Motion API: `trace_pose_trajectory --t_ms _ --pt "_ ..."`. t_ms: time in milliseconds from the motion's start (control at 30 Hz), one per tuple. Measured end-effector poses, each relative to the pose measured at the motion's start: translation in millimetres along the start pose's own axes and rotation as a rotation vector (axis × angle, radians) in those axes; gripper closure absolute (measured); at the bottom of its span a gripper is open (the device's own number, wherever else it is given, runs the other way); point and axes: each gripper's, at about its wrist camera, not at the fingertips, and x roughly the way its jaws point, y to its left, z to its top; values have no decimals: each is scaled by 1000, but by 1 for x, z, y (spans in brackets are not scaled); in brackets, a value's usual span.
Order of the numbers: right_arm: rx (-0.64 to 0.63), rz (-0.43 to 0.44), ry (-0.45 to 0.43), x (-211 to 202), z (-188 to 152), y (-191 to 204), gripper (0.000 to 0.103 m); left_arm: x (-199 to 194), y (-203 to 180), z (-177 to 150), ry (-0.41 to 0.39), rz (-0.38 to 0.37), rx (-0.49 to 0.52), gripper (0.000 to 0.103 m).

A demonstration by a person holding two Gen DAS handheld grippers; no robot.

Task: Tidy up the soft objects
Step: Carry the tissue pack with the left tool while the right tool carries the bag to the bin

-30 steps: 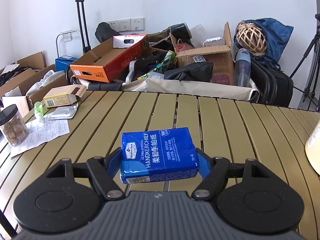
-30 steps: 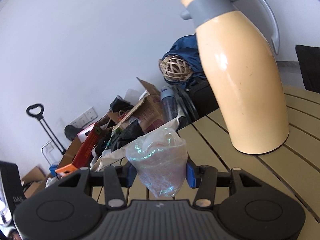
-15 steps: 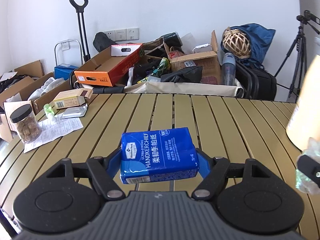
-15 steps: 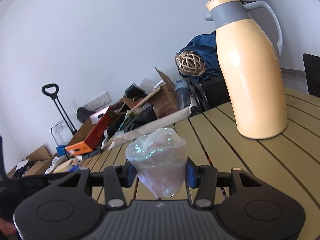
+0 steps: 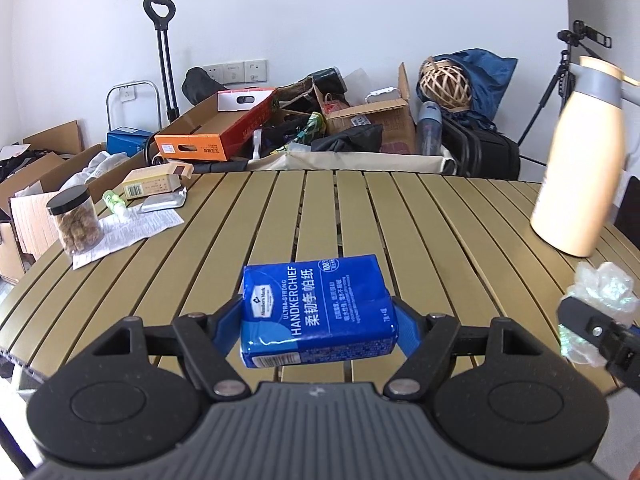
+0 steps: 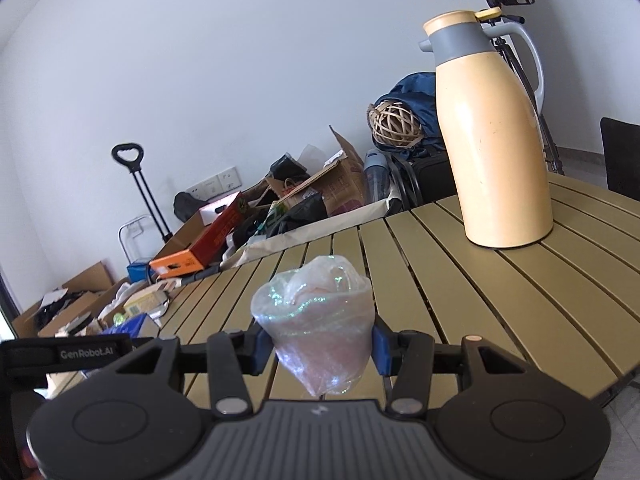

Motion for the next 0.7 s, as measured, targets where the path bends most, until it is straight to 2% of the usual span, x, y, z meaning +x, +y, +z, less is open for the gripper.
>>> trace_pose_trajectory --t_ms 367,700 --pt "-145 10 44 -49 -34 27 55 -58 11 -47 -38 -47 -15 27" --pt "-213 8 114 -73 -65 38 55 -87 23 -92 -46 -71 -19 27"
